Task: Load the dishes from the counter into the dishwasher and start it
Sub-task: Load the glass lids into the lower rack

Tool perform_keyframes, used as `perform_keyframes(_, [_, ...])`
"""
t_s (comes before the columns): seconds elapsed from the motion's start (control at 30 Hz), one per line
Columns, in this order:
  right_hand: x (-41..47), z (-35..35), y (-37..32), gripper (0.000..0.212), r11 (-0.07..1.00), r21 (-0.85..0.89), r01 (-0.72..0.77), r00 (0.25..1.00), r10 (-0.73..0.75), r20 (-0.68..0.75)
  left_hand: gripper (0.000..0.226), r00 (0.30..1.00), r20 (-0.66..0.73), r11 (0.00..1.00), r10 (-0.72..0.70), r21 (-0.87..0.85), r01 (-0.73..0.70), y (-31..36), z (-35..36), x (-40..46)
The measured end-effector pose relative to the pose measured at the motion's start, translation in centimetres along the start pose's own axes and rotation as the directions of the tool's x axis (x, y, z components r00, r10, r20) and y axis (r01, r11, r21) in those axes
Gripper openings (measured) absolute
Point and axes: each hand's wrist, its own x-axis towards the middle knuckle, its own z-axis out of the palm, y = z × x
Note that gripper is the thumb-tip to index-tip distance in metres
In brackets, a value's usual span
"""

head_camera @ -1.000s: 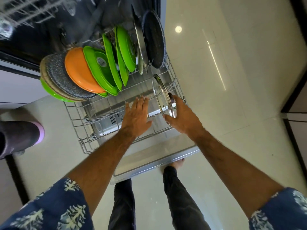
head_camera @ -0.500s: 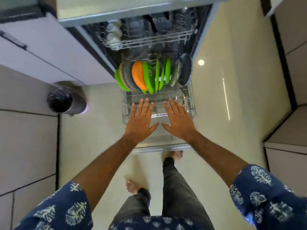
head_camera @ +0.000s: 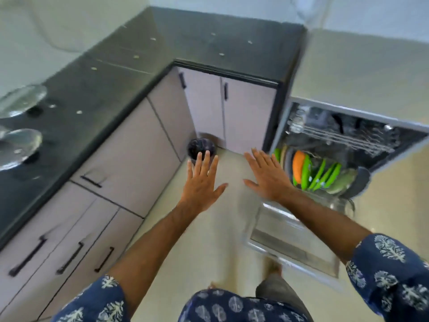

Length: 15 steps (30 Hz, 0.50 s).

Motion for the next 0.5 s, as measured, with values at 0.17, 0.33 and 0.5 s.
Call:
perform_keyframes(0.17, [8.0,-3.4,-10.9,0.086,0.985,-0.046,0.166,0.986,-0.167,-0.026,0.087,0.972,-0.084,0.976,-0.219,-0.010,0.219,-12.4,-3.3,-4.1])
perform_keyframes(0.33, [16.5,-4.5,-20.3,0.085,0.936,-0.035,0.350,0.935,-0.352,-0.055,0.081,0.914,-0.109,0.919,-0.391,0.011,0.394,-23.4,-4.9,-6.8])
perform_keyframes(0.5, [25.6,-4.0,-29.7,0.083,0.866,-0.009,0.500,0.864,-0.499,-0.068,0.081,0.827,-0.106,0.832,-0.552,0.003,0.555,-33.9,-5.3,-9.1])
